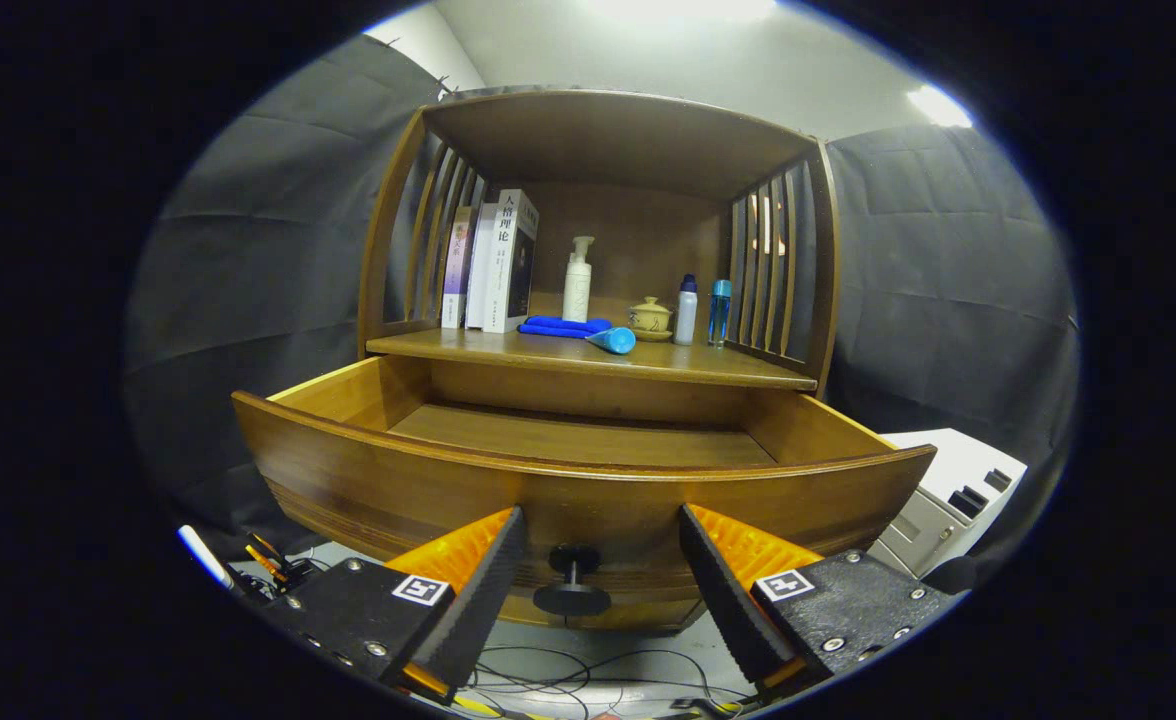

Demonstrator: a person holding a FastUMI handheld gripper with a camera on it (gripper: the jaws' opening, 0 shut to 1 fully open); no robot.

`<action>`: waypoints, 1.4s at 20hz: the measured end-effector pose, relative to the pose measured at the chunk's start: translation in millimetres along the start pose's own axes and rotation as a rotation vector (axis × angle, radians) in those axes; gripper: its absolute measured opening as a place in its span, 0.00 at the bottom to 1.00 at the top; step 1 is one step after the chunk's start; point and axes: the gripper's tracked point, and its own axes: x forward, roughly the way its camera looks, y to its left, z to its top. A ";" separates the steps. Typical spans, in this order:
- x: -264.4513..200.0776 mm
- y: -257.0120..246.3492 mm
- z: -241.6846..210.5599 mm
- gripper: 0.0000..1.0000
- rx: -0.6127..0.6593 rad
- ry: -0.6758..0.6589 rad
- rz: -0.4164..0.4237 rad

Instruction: Pull open the drawer, take out the items inside it, and place them on the countertop above the cabinet.

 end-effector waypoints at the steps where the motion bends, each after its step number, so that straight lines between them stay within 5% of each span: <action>1: 6.0 0.1 1.1 0.95 0.005 -0.001 0.003; 28: 171.9 4.1 30.5 0.95 0.019 -0.021 -0.009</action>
